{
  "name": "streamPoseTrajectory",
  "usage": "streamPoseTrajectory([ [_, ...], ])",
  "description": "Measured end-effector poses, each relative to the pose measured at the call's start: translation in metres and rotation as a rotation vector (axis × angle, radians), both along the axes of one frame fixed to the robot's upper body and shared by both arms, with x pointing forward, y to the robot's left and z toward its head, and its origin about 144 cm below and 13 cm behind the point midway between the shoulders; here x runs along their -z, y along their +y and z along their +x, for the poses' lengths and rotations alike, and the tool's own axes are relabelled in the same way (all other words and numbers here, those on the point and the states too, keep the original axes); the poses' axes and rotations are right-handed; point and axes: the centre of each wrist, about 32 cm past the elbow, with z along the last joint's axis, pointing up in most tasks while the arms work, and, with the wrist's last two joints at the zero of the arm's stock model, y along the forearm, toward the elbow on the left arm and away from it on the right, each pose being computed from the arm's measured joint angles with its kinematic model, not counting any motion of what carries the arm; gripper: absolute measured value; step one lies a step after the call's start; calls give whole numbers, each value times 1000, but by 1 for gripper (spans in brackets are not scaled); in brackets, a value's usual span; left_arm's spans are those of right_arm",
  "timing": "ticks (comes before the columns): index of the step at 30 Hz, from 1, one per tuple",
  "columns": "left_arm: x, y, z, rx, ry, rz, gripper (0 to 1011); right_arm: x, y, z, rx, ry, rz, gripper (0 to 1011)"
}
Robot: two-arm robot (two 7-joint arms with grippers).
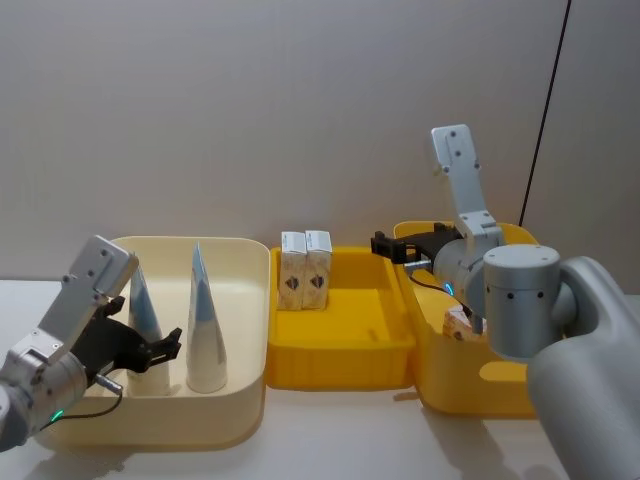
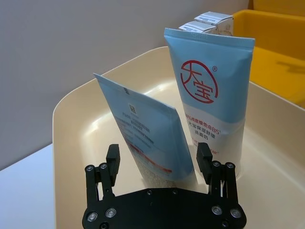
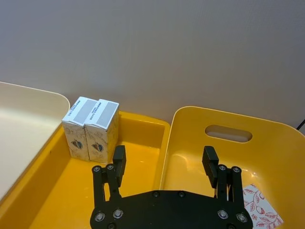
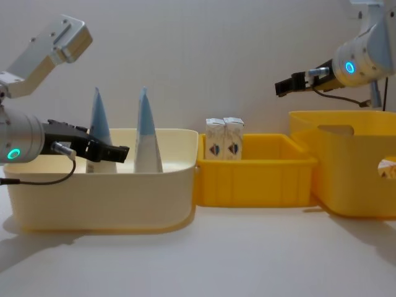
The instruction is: Bimanual collaborative sorting of washing and personal care products
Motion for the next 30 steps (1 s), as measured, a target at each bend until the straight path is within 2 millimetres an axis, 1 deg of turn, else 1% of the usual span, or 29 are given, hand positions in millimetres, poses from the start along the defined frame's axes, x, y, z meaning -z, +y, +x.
streamPoseTrajectory([
  [10, -4, -5, 5, -7, 21, 20, 1003, 0, 0, 0, 0, 0, 0, 1001],
  [13, -4, -6, 6, -8, 25, 23, 975, 0, 0, 0, 0, 0, 0, 1001],
  [14, -4, -6, 6, -8, 26, 24, 939, 0, 0, 0, 0, 0, 0, 1001],
  [16, -5, -6, 7, -9, 27, 26, 910, 0, 0, 0, 0, 0, 0, 1001],
  [17, -5, -6, 7, -9, 28, 26, 861, 0, 0, 0, 0, 0, 0, 1001],
  [19, -5, -7, 7, -9, 30, 28, 810, 0, 0, 0, 0, 0, 0, 1001],
  [20, -5, -7, 8, -9, 30, 28, 769, 0, 0, 0, 0, 0, 0, 1001],
  [21, -5, -7, 8, -9, 30, 29, 756, 0, 0, 0, 0, 0, 0, 1001],
  [22, -5, -7, 8, -10, 31, 29, 714, 0, 0, 0, 0, 0, 0, 1001],
  [23, -5, -7, 8, -10, 32, 30, 702, 0, 0, 0, 0, 0, 0, 1001],
  [24, -6, -7, 8, -10, 32, 30, 635, 0, 0, 0, 0, 0, 0, 1001],
  [27, -6, -7, 8, -10, 33, 31, 581, 0, 0, 0, 0, 0, 0, 1001],
  [29, -6, -8, 8, -11, 33, 31, 570, 0, 0, 0, 0, 0, 0, 1001],
  [30, -6, -8, 8, -11, 34, 32, 528, 0, 0, 0, 0, 0, 0, 1001],
])
